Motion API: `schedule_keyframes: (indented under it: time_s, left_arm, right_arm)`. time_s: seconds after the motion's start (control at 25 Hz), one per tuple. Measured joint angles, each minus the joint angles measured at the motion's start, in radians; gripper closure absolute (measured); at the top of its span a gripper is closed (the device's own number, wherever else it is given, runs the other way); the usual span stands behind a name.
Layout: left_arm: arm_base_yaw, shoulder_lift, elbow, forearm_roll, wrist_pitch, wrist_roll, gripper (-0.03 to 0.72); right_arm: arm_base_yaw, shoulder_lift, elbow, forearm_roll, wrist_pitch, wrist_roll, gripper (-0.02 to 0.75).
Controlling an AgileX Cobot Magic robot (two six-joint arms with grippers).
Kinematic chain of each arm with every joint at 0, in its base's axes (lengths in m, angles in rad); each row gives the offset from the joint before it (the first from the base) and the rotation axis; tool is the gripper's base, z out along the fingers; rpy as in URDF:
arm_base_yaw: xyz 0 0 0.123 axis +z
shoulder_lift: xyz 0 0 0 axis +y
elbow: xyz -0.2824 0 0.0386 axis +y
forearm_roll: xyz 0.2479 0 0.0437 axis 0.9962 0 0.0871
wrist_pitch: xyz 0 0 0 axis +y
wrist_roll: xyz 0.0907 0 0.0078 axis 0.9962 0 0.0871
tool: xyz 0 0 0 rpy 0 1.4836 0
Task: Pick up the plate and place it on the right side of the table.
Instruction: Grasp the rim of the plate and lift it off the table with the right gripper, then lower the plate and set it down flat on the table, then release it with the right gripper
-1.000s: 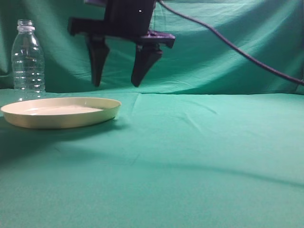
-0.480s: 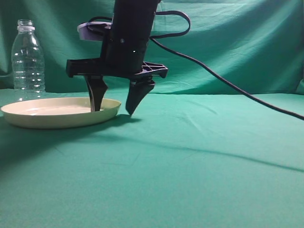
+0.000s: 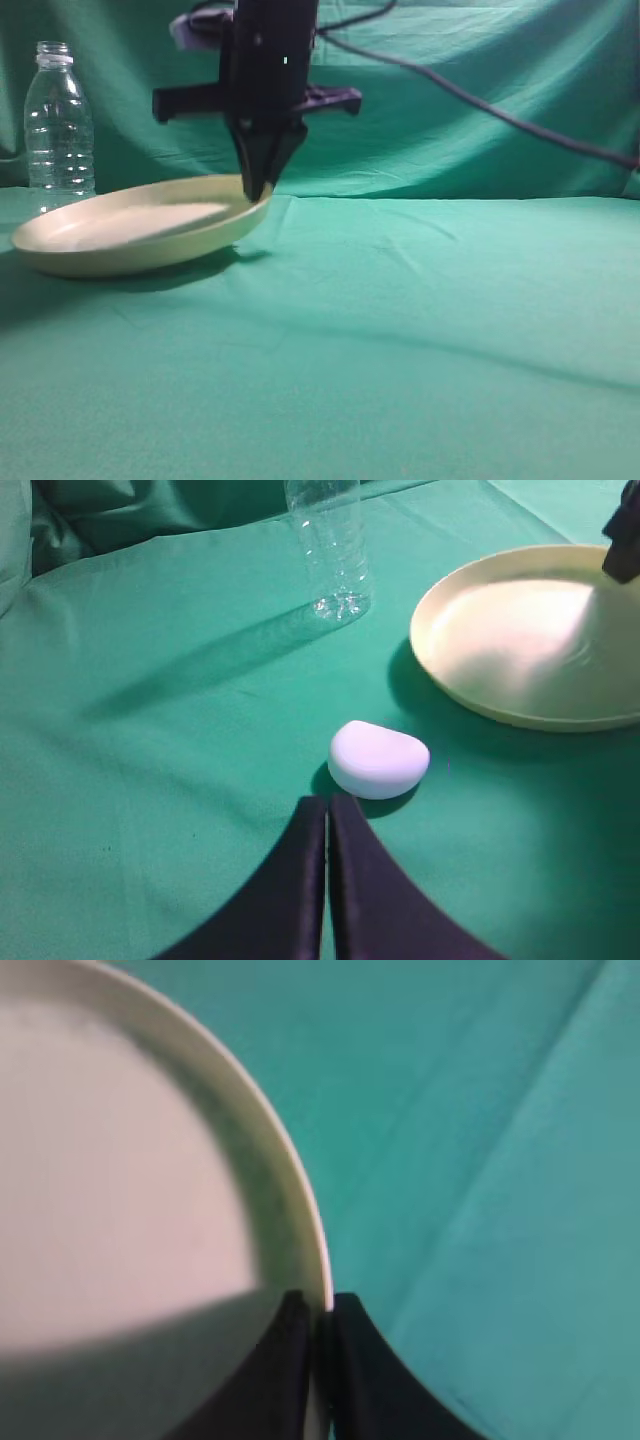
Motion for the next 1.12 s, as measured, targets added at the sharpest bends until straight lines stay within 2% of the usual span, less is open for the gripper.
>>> schedule_keyframes:
  time_s: [0.04,0.24,0.4,0.56,0.72,0.84,1.12]
  left_arm:
    - [0.0,0.0,0.0,0.0,0.0,0.0,0.688]
    - [0.0,0.0,0.0,0.0,0.0,0.0,0.688]
    - [0.0,0.0,0.0,0.0,0.0,0.0,0.688]
    - [0.0,0.0,0.0,0.0,0.0,0.0,0.688]
    - [0.0,0.0,0.0,0.0,0.0,0.0,0.688]
    - [0.0,0.0,0.0,0.0,0.0,0.0,0.688]
    - [0.0,0.0,0.0,0.0,0.0,0.0,0.688]
  right_arm:
    - [0.0,0.0,-0.032,-0.017,0.043,0.009,0.738]
    - [0.0,-0.031,-0.164,-0.065,0.214,0.003,0.738]
    - [-0.017,-0.141,-0.174,-0.08,0.295,-0.032,0.738]
    - [-0.077,-0.272,-0.154,-0.11,0.359,-0.045,0.738]
    - [-0.19,-0.411,-0.028,-0.119,0.361,-0.045,0.738]
    - [-0.289,-0.509,0.126,-0.121,0.329,-0.047,0.738]
    - [-0.515,-0.651,0.491,-0.113,0.166,-0.037,0.738]
